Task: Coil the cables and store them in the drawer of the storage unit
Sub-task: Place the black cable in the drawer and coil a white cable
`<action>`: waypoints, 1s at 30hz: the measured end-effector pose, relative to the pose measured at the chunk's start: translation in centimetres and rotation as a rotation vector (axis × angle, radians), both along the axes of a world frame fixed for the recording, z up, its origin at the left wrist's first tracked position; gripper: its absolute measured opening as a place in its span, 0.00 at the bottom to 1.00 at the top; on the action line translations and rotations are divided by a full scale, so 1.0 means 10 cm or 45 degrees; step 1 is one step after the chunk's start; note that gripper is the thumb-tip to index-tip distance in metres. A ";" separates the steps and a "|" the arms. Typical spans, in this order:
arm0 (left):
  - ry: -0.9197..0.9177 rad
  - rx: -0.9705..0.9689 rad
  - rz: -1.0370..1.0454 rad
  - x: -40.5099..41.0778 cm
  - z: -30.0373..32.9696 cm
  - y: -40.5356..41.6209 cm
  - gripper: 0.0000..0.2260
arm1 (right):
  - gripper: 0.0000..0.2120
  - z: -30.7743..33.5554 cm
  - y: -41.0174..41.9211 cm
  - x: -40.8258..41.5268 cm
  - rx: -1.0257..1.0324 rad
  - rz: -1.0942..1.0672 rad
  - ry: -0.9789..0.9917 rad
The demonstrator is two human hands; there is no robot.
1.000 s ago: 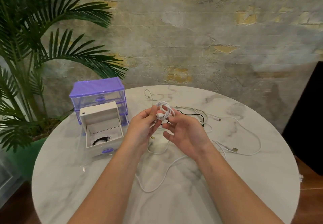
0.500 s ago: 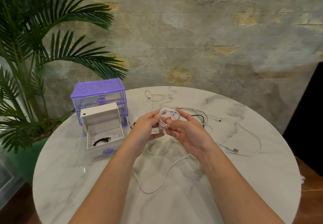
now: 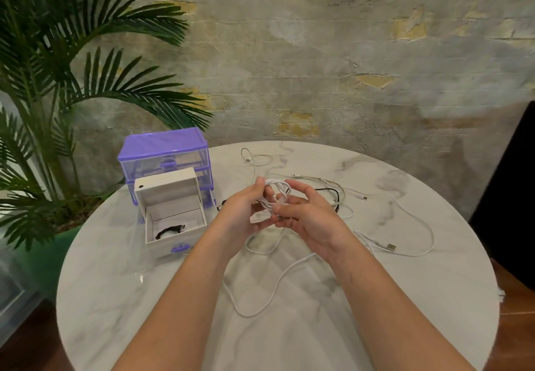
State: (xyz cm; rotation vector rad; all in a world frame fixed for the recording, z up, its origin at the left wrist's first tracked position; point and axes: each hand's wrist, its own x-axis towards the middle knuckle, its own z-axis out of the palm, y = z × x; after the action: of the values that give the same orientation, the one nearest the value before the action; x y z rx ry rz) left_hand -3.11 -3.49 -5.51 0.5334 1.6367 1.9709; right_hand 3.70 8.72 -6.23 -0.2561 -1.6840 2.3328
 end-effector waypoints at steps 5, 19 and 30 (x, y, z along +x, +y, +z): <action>-0.267 0.181 0.126 -0.08 -0.01 -0.01 0.14 | 0.19 -0.04 0.00 -0.01 0.216 0.064 -0.104; 0.061 -0.129 0.149 -0.05 -0.02 0.02 0.16 | 0.17 0.01 0.09 0.07 0.255 0.202 -0.201; 0.244 -0.156 0.227 -0.05 -0.04 0.03 0.15 | 0.14 0.01 0.03 0.06 0.417 0.169 -0.191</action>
State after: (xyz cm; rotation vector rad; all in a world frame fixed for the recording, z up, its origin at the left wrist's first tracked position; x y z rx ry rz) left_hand -3.56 -3.15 -5.88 0.5607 1.9703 1.9787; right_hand 4.35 8.99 -6.10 -0.2681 -2.1822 2.1240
